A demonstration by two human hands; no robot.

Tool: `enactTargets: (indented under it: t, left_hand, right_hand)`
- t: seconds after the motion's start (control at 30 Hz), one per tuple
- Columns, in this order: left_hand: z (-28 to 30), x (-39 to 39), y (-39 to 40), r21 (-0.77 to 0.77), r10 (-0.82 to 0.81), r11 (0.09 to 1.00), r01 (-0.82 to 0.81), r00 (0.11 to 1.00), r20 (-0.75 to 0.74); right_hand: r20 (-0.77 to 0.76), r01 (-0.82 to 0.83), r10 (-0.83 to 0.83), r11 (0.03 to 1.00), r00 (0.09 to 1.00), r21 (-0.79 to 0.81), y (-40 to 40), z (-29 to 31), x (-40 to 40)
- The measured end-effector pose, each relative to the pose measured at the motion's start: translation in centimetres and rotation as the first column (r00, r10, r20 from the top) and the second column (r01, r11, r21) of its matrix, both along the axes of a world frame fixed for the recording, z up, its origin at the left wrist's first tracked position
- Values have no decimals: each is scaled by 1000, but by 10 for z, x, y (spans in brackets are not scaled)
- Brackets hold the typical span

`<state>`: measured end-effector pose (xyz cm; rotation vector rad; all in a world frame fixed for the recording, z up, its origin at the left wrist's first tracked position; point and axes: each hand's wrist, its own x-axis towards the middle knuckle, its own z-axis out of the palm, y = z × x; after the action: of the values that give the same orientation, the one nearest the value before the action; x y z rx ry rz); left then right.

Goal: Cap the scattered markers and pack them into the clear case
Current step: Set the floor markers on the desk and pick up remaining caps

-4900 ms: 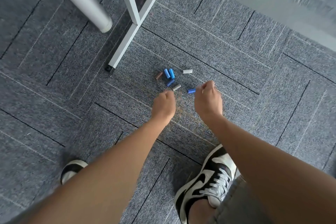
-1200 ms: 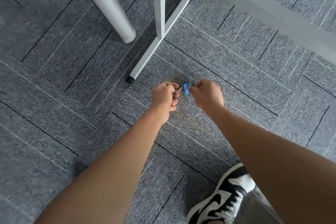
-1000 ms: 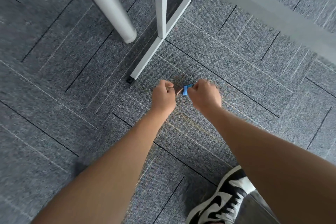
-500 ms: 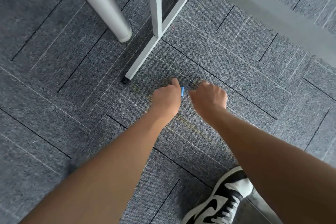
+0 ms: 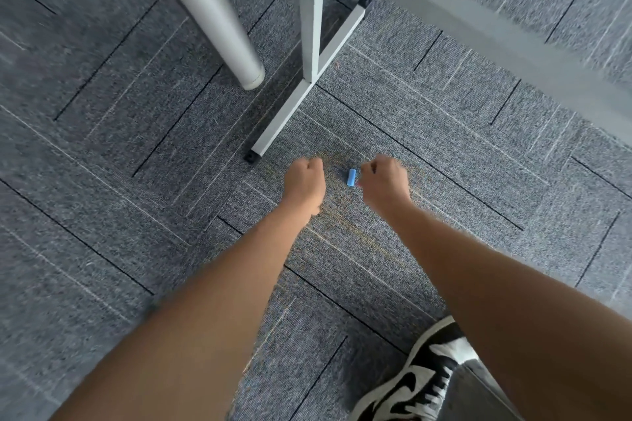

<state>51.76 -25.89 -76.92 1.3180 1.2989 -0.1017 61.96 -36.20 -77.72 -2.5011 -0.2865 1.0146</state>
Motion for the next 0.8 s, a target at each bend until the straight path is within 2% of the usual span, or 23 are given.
enactTargets:
  t: [0.1,0.2,0.4,0.53,0.7,0.73,0.8]
  left_hand:
    - [7,-12,2,-26,32,999,-32,999,27]
    - [12,-26,4,-70,66,995,-65,998,11]
    - [20,-60,13,-154,104,982,-106,994,-20]
    - [26,-73,18,-157,114,981,-117,993,-28]
    - [47,-84,23,-309,254,916,-256,966,-49]
    - [55,-85,23,-346,309,884,-313,949,-70]
    - [76,-89,24,-415,438,798,-438,893,-100]
  right_hand:
    - [133,-175,204,963,970,-203,6,1,-16]
    - [223,-267,339,917,914,-297,8,1,-26]
    - [202,-296,391,876,898,-380,25,2,-42]
    - [160,-383,484,821,861,-423,35,7,-40]
    - [93,-300,341,905,935,-301,40,23,-51]
    - [51,-240,258,942,965,-235,42,31,-54]
    - [-126,-13,3,997,992,-80,46,53,-60]
